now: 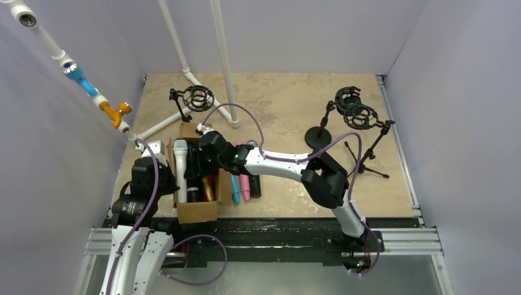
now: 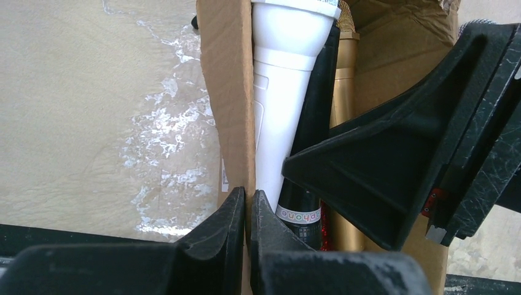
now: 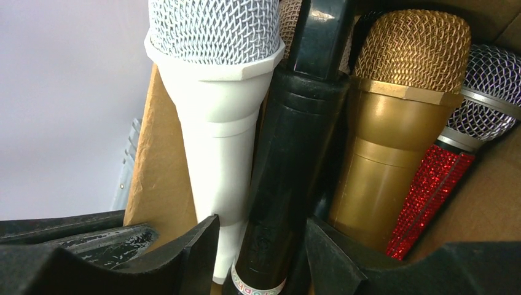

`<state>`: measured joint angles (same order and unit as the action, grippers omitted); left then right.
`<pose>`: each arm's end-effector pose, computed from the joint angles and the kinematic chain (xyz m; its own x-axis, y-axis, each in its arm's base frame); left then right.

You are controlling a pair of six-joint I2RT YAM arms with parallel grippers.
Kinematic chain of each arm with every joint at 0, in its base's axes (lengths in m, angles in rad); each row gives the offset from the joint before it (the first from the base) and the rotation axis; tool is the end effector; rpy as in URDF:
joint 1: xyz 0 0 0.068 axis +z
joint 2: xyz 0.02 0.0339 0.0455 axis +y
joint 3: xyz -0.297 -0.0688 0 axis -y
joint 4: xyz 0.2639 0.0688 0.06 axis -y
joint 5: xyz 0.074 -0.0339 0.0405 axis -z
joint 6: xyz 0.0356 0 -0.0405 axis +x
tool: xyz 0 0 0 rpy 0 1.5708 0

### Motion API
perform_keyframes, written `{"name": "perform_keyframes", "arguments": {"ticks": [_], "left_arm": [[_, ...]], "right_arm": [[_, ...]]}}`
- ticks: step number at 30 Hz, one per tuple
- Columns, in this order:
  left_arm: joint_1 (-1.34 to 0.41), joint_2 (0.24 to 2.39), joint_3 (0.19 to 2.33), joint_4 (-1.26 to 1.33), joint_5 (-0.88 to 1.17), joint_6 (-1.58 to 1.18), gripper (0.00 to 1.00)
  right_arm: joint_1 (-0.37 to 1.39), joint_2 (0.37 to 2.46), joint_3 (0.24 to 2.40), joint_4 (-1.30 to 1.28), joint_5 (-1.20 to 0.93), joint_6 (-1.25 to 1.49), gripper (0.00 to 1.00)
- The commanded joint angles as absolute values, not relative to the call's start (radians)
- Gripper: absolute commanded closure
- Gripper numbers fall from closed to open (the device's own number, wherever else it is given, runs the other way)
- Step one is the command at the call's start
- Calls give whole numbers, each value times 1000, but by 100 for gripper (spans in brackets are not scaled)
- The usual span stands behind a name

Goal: Attach the microphones to the stand

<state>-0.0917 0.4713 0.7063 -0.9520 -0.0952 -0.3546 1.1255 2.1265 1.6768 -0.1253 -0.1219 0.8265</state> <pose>0.0805 -0.0040 0.2962 -0.6205 -0.2900 -0.7286 -0.2086 0.9567 -0.2031 0.2253 0.4821 0.2457 -0.8499 -0.0858 -0.5199 -0.4643 0.5883 0.6621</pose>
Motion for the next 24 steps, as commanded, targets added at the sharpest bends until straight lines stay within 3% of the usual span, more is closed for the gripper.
{"name": "perform_keyframes", "arguments": {"ticks": [1,5,9,15,21,24], "left_arm": [[-95,454,726,-834,-25,-365,100],[-95,454,727,-833,-23,-364,100],[-95,454,722,-831,-22,-362,100],[-95,460,725,-829,-14,-361,100],[-95,457,724,-833,-18,-361,100],[-95,461,728,-833,-23,-357,100]], "right_arm": [[1141,2145,1727,-24,-120,845,46],[1141,2138,1726,-45,-75,835,53],[1141,2055,1617,105,-72,842,55],[1141,2138,1722,6,-77,841,53],[1141,2040,1629,106,-43,842,98],[1141,1979,1607,106,-23,822,100]]}}
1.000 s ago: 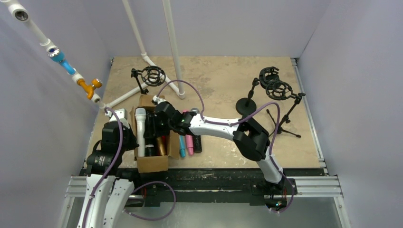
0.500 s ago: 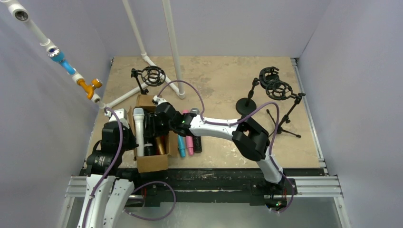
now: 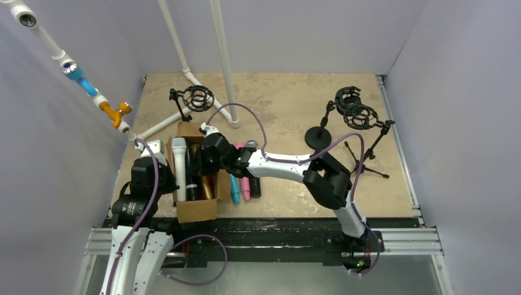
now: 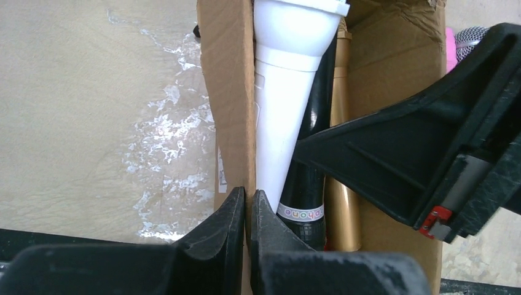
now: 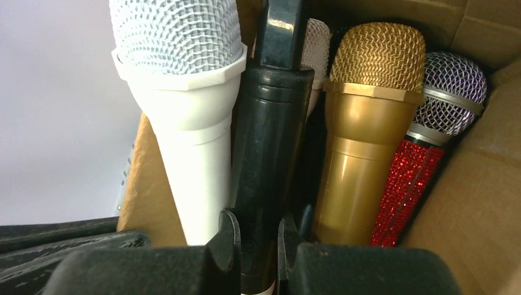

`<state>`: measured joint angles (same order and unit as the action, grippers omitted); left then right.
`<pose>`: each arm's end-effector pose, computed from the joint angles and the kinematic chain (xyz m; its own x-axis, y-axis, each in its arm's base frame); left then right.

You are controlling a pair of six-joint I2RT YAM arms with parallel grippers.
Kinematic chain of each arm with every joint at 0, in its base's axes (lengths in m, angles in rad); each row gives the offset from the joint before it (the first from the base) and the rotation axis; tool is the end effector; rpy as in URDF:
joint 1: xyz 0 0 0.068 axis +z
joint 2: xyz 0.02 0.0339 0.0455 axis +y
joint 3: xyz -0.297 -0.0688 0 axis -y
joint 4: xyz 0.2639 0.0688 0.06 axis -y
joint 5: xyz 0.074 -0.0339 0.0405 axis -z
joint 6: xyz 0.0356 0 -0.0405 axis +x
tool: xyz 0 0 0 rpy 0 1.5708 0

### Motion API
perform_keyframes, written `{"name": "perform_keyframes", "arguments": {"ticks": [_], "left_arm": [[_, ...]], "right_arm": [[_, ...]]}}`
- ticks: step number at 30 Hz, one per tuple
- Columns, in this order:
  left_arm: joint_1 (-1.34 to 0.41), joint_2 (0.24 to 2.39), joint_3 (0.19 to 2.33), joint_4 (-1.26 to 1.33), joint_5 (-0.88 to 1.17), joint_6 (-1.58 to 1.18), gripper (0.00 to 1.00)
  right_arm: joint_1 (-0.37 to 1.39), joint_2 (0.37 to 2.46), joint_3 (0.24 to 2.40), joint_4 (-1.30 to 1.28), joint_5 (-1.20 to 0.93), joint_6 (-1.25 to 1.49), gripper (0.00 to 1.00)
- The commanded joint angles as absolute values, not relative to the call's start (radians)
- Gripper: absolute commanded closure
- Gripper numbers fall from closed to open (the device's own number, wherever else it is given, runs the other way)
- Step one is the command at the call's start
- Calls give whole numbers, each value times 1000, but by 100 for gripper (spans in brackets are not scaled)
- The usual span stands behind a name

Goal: Attach the microphones to the stand

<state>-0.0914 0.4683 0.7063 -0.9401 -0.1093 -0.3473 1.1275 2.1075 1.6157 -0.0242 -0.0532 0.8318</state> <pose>0.0808 -0.0035 0.2974 -0.6074 -0.2841 -0.7419 -0.2116 0.9580 -0.1936 0.2248 0.4779 0.2430 -0.8240 -0.0145 -0.5665 -0.4645 0.5898 0.6606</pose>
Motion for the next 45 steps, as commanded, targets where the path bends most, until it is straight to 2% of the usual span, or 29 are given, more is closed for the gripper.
{"name": "perform_keyframes", "arguments": {"ticks": [1,10,19,24,28,33,39,45], "left_arm": [[-95,462,729,-835,-26,-356,100],[-95,457,732,-842,-44,-357,100],[-95,457,735,-844,-50,-359,100],[-95,454,740,-847,-55,-361,100],[-95,457,750,-850,-59,-356,100],[-95,459,756,-850,-62,-355,100],[-95,466,757,-849,-61,-356,100],[-95,463,770,-849,-64,-343,100]], "right_arm": [[1141,1963,1602,107,-23,815,100],[1139,1915,1649,-81,73,764,100],[1112,1808,1579,-187,117,770,100],[1023,1684,1501,-186,7,780,100],[933,1599,1465,-300,-39,721,100],[841,1515,1329,-454,70,646,100],[765,1485,1091,-380,102,642,100],[751,1580,1025,-291,103,661,100]]}}
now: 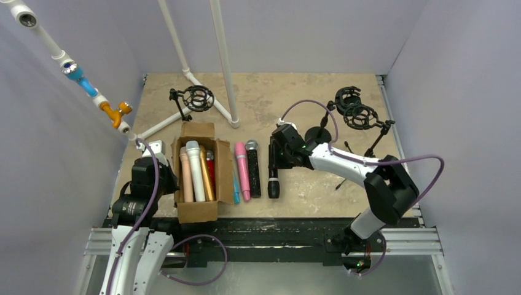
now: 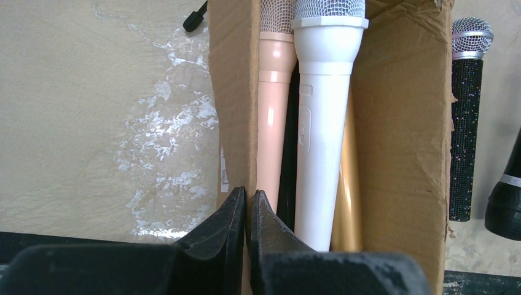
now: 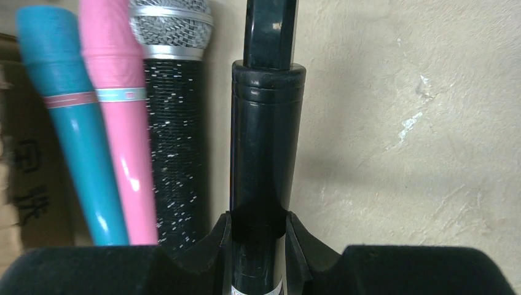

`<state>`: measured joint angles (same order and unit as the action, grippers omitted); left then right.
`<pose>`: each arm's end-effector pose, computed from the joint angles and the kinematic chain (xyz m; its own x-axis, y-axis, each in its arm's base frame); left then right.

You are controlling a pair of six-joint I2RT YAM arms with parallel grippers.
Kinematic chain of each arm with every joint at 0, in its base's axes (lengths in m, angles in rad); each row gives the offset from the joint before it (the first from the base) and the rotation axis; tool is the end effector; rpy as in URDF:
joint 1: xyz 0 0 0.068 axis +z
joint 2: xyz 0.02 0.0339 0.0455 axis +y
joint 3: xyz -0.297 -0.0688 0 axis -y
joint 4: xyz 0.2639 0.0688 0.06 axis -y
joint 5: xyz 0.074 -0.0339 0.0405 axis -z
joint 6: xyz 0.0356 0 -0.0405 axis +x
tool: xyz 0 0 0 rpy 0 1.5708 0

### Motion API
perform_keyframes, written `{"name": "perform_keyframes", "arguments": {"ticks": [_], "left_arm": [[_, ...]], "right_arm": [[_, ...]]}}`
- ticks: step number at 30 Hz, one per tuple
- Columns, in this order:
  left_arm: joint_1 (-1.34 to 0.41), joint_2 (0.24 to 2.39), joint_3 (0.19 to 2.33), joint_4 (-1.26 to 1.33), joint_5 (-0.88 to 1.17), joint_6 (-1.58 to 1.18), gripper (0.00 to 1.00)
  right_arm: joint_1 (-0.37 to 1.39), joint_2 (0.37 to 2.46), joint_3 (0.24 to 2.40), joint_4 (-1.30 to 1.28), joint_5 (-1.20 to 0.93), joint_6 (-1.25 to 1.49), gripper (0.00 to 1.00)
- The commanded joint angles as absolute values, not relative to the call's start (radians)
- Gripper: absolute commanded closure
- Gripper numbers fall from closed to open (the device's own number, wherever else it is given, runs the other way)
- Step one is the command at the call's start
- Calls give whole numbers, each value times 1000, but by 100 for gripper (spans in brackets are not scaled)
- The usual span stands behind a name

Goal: Attach the microphones to the stand

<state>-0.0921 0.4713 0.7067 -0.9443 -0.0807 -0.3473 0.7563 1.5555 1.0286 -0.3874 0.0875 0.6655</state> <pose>0.0810 -0.0046 0.2970 -0.6200 -0.2834 -0.7316 -0.1917 0.9589 -0.2090 0.2498 0.2314 0.2429 -0.8514 0.0424 -0.5228 -0.1514 0.9344 0.3224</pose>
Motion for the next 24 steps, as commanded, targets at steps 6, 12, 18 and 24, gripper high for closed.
{"name": "perform_keyframes", "arguments": {"ticks": [6,12,18,24], "left_arm": [[-95,467,770,-847,-66,-344,100],[-95,468,773,-846,-62,-344,100],[-95,466,774,-849,-51,-351,100],[-95,469,775,-850,-51,-352,100]], "right_arm": [[747,1688,1061,-231,52,691,100],[746,1729,1084,-214,3,735,83],[746,1652,1117,-260,33,747,55],[774,1553,1224,-347,104,759,38]]}}
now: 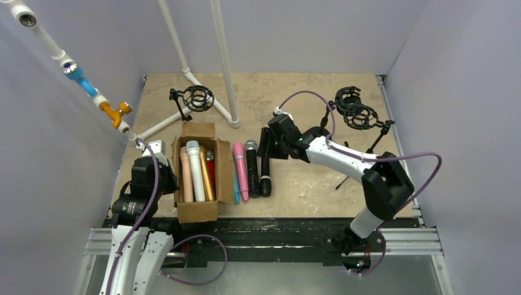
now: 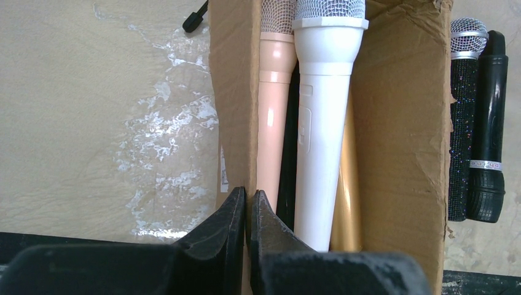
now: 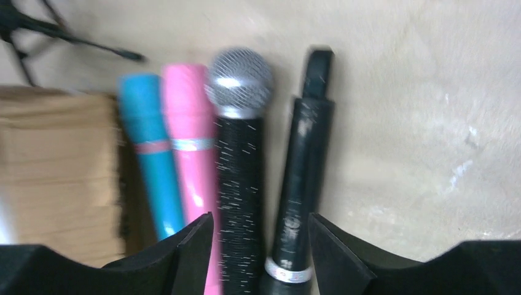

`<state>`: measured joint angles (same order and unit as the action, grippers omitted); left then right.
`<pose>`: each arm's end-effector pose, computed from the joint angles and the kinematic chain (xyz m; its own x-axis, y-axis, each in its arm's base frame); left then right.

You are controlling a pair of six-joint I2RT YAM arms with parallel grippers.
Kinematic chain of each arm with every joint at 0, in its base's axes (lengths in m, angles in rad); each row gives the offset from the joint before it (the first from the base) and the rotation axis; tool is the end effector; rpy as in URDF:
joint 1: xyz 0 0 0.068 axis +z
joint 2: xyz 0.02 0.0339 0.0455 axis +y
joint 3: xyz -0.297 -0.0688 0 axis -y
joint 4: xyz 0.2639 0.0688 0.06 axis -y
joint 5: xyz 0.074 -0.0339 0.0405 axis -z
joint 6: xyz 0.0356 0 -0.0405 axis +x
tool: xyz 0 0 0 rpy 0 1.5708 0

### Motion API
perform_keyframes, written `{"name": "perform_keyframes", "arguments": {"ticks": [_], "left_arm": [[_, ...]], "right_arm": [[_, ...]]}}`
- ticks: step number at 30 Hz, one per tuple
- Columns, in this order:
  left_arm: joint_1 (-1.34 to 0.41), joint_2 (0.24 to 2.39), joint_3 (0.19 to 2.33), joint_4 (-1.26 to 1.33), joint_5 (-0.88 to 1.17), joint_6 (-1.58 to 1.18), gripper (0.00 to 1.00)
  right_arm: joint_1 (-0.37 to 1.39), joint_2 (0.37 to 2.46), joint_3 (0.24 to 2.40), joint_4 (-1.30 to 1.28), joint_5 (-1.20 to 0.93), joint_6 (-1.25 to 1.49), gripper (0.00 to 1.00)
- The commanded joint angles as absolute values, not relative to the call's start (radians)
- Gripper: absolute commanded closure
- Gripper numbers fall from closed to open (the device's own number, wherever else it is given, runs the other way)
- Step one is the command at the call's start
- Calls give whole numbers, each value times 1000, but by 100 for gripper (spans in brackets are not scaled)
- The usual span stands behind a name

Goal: Attach the microphones to the stand

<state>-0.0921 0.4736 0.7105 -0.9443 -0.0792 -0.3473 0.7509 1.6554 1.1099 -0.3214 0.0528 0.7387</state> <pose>0.0813 -0.0047 0.2981 -0.6193 -0.2835 -0.7322 -0.1903 0.9589 -0.2103 0.2738 0.2529 0.2403 -0.8540 0.1227 -0.5056 -0.1100 0.9072 0.4060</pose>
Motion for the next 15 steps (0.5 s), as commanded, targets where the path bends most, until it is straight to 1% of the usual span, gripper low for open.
{"name": "perform_keyframes", "arguments": {"ticks": [1,6,11,15], "left_arm": [[-95,471,775,-849,-51,-352,100],[-95,474,774,-850,-52,-353,100],[-95,480,776,-846,-54,-352,100],[-95,478,777,-848,-57,-351,100]], "right_arm": [[787,1545,1248,-355,109,764,38],[904,1554,1379,-326,86,782,38],[1042,1736,1619,-386,54,745,39],[1100,1915,1799,-454,57,709,39]]}}
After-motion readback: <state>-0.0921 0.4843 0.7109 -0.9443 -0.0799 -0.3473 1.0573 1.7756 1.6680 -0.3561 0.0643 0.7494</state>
